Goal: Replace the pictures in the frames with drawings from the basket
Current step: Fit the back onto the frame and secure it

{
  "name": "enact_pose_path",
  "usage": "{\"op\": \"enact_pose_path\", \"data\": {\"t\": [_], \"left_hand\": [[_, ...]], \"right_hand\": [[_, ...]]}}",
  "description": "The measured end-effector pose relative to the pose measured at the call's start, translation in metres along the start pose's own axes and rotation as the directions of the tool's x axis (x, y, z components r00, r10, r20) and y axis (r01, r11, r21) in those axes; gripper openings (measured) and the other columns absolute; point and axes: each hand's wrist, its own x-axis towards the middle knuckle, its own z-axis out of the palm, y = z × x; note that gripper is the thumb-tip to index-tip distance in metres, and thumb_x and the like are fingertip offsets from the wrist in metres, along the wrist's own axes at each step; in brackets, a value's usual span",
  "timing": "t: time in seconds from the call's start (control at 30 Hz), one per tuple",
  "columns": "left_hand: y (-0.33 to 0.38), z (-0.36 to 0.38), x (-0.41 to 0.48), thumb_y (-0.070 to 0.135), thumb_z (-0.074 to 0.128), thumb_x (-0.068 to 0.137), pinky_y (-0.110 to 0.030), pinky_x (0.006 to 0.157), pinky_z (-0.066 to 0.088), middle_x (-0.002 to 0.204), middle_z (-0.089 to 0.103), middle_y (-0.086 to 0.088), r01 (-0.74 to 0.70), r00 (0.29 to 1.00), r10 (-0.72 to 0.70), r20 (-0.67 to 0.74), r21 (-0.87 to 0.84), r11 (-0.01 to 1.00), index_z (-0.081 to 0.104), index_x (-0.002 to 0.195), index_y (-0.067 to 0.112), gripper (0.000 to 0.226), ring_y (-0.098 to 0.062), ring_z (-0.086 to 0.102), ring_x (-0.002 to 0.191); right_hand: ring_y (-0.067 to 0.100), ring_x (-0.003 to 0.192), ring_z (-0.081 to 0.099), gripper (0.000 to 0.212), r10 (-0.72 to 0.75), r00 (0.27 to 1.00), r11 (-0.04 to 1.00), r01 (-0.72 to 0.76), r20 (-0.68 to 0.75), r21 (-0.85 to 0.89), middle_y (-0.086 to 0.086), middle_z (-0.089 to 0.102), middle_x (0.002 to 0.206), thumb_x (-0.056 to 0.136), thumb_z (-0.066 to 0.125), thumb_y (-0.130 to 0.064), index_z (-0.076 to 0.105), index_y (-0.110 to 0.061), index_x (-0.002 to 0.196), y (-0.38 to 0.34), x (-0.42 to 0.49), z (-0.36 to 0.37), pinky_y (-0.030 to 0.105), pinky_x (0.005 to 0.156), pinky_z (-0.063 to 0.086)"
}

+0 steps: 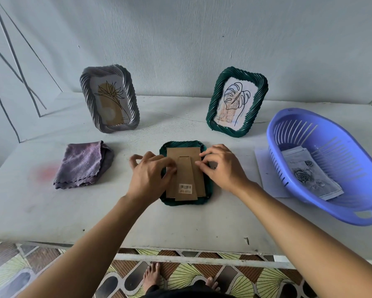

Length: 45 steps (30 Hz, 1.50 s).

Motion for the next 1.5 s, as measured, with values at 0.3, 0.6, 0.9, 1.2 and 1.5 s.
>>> {"op": "enact_pose_path", "data": {"t": [0.3, 0.6, 0.9, 1.2, 1.5], "left_hand": [[-0.003, 0.003, 0.015, 0.051, 0.06, 0.074, -0.038, 0.085, 0.023, 0.1, 0.055, 0.021, 0.2, 0.98, -0.196, 0.036, -0.172, 0.965, 0.073, 0.101, 0.04, 0.032, -0.006, 0.047, 0.102], [-0.017, 0.011, 0.028, 0.059, 0.056, 0.079, -0.039, 0.089, 0.025, 0.114, 0.05, 0.009, 0.206, 0.978, -0.2, 0.062, -0.118, 0.971, 0.062, 0.129, 0.038, 0.055, -0.016, 0.043, 0.114], [-0.023, 0.015, 0.024, 0.069, 0.037, 0.077, -0.036, 0.09, 0.017, 0.128, 0.048, 0.01, 0.19, 0.977, -0.186, 0.104, -0.033, 0.981, 0.051, 0.139, 0.042, 0.069, -0.016, 0.04, 0.121], [-0.017, 0.02, 0.03, 0.067, 0.048, 0.082, -0.036, 0.088, 0.016, 0.12, 0.05, 0.011, 0.28, 0.959, -0.276, 0.067, -0.048, 0.959, 0.053, 0.128, 0.045, 0.051, -0.016, 0.043, 0.117], [-0.018, 0.02, 0.034, 0.065, 0.054, 0.085, -0.041, 0.093, 0.02, 0.122, 0.05, 0.01, 0.303, 0.95, -0.298, 0.094, -0.053, 0.951, 0.051, 0.127, 0.046, 0.046, -0.018, 0.044, 0.12]], "right_hand": [[0.017, 0.086, 0.057, 0.012, 0.06, 0.996, 0.993, -0.052, -0.071, 0.103, -0.005, 0.069, 0.081, 0.076, 0.084, -0.02, 0.073, -0.015, 0.077, 0.006, 0.01, 0.01, 0.031, 0.075, 0.047], [0.02, 0.107, 0.053, 0.034, 0.08, 0.995, 0.992, -0.073, -0.064, 0.104, 0.001, 0.054, 0.107, 0.076, 0.079, -0.03, 0.069, -0.016, 0.105, 0.008, 0.01, 0.012, 0.04, 0.094, 0.047], [0.018, 0.111, 0.059, 0.049, 0.085, 0.996, 0.995, -0.084, 0.009, -0.047, -0.002, 0.059, 0.117, 0.079, 0.069, -0.043, 0.067, -0.016, 0.12, 0.01, 0.012, 0.01, 0.047, 0.096, 0.047], [0.019, 0.116, 0.055, 0.06, 0.12, 0.987, 0.989, -0.109, 0.11, -0.099, -0.004, 0.059, 0.123, 0.081, 0.062, -0.051, 0.061, -0.019, 0.132, 0.011, 0.017, 0.007, 0.048, 0.1, 0.042], [0.017, 0.115, 0.056, 0.057, 0.137, 0.987, 0.99, -0.133, 0.085, -0.049, -0.005, 0.061, 0.121, 0.079, 0.067, -0.048, 0.063, -0.02, 0.129, 0.011, 0.017, 0.009, 0.05, 0.1, 0.044]]}}
